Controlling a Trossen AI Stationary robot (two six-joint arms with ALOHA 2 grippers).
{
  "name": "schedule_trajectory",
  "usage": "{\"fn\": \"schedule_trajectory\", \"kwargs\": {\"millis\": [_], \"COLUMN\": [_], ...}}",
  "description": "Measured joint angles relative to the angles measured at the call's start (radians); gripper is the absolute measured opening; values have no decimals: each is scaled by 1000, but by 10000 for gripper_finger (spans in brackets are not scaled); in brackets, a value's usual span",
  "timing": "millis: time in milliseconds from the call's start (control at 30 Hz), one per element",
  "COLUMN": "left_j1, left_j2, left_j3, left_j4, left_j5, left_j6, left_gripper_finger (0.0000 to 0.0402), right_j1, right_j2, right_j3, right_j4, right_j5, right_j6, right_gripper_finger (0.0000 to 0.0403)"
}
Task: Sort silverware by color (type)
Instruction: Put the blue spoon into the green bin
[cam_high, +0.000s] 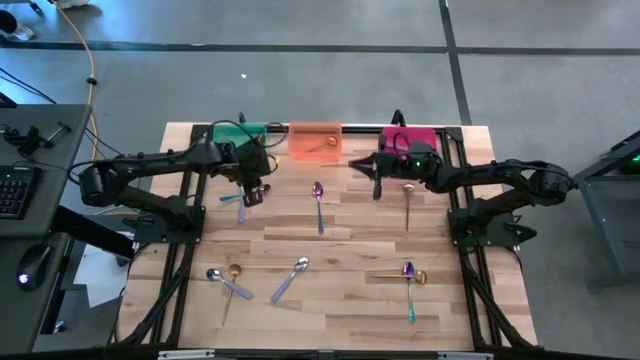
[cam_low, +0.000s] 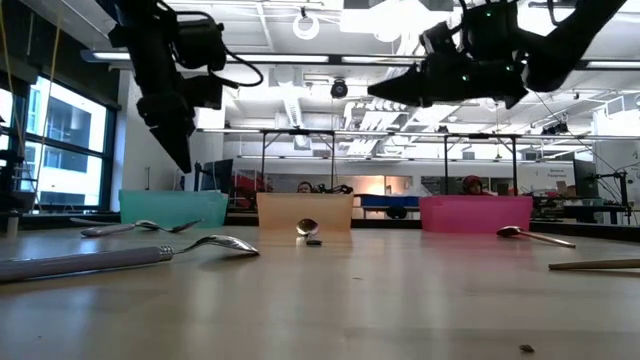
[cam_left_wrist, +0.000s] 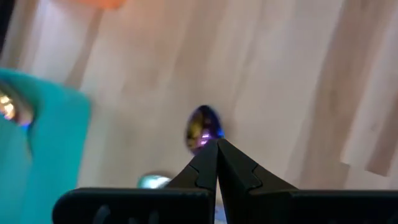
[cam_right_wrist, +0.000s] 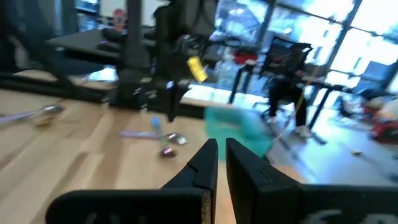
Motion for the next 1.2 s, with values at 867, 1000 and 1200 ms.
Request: {"fn": "schedule_trajectory", "kwargs": {"millis": [867,1000,1200], "left_j1": [74,61,56], "left_j2": [82,120,192], "left_j3": [-58,-76,-76], "left_j4": [-95,-57,22], "left_j5": [115,69,45], "left_j6": [-39,-34,-31], "left_gripper_finger": [121,121,114], "right_j1": [-258,-250,-230], "right_j2": [0,0,0], "right_j3": [29,29,29], "right_j4": [-45,-55,-93], "right_j5": [2,-1,0], "right_j6": [27,23,26], "right_gripper_finger": [16,16,16]}}
